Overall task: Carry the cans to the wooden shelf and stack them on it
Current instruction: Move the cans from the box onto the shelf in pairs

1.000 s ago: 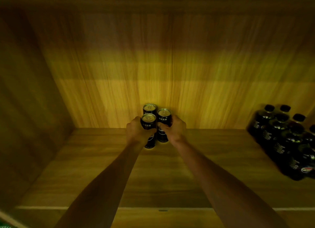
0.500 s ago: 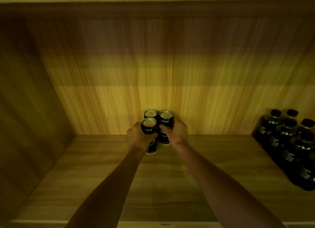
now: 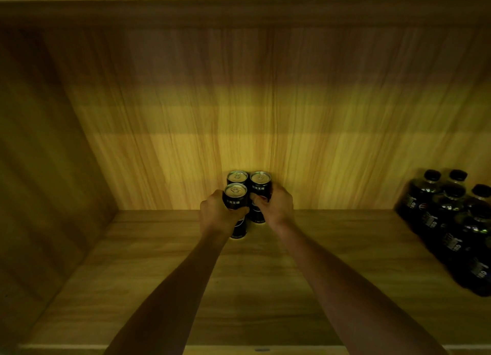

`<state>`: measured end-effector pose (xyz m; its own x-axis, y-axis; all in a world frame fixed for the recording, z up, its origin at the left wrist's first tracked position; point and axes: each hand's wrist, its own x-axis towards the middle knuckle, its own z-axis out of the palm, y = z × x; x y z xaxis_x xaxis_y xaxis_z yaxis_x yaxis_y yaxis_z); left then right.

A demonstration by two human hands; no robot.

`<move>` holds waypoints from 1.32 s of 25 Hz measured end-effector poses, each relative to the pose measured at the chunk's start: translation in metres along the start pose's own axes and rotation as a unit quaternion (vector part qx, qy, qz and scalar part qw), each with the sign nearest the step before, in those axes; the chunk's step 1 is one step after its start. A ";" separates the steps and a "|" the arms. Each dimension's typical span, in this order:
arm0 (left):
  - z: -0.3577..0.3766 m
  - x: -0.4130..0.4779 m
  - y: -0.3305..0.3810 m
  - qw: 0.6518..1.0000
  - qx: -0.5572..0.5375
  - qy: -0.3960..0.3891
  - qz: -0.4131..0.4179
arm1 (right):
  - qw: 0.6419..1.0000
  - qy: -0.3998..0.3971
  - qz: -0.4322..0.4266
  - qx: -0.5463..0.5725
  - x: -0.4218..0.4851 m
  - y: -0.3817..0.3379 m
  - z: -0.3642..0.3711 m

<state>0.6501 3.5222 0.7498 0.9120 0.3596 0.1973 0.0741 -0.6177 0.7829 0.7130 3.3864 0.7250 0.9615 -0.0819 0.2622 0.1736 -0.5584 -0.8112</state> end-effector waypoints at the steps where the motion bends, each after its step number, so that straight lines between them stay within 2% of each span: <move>1: -0.003 0.000 0.002 1.000 -0.001 -0.011 -0.003 | 1.000 -0.016 0.004 -0.004 -0.001 -0.001 -0.003; 4: -0.017 -0.007 0.012 0.998 0.042 -0.056 -0.008 | 0.996 -0.075 -0.014 -0.050 -0.009 -0.001 -0.017; 7: -0.042 -0.023 0.012 0.977 0.182 -0.099 0.044 | 0.979 -0.121 -0.075 -0.147 -0.027 -0.006 -0.050; 9: -0.057 -0.040 0.004 0.940 0.291 -0.132 0.117 | 0.951 -0.161 -0.122 -0.235 -0.046 -0.011 -0.077; 11: -0.070 -0.059 -0.002 0.895 0.370 -0.163 0.187 | 0.908 -0.194 -0.149 -0.340 -0.067 -0.016 -0.100; 14: -0.080 -0.088 0.002 0.859 0.408 -0.172 0.259 | 0.869 -0.215 -0.169 -0.413 -0.093 -0.018 -0.121; 17: -0.089 -0.118 0.012 0.851 0.414 -0.157 0.281 | 0.860 -0.203 -0.183 -0.431 -0.121 -0.025 -0.134; 24: -0.115 -0.182 0.003 0.861 0.398 -0.144 0.280 | 0.874 -0.178 -0.179 -0.416 -0.218 -0.044 -0.155; 29: -0.136 -0.248 -0.037 0.865 0.381 -0.183 0.271 | 0.868 -0.195 -0.146 -0.432 -0.305 -0.046 -0.152; 33: -0.147 -0.289 -0.073 0.859 0.389 -0.189 0.273 | 0.869 -0.205 -0.162 -0.421 -0.364 -0.044 -0.134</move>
<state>0.3218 3.5661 0.7223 0.9517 -0.2939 0.0891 -0.2928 -0.9558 -0.0256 0.3273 3.3300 0.7355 0.9161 0.3967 0.0578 0.3981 -0.9172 -0.0142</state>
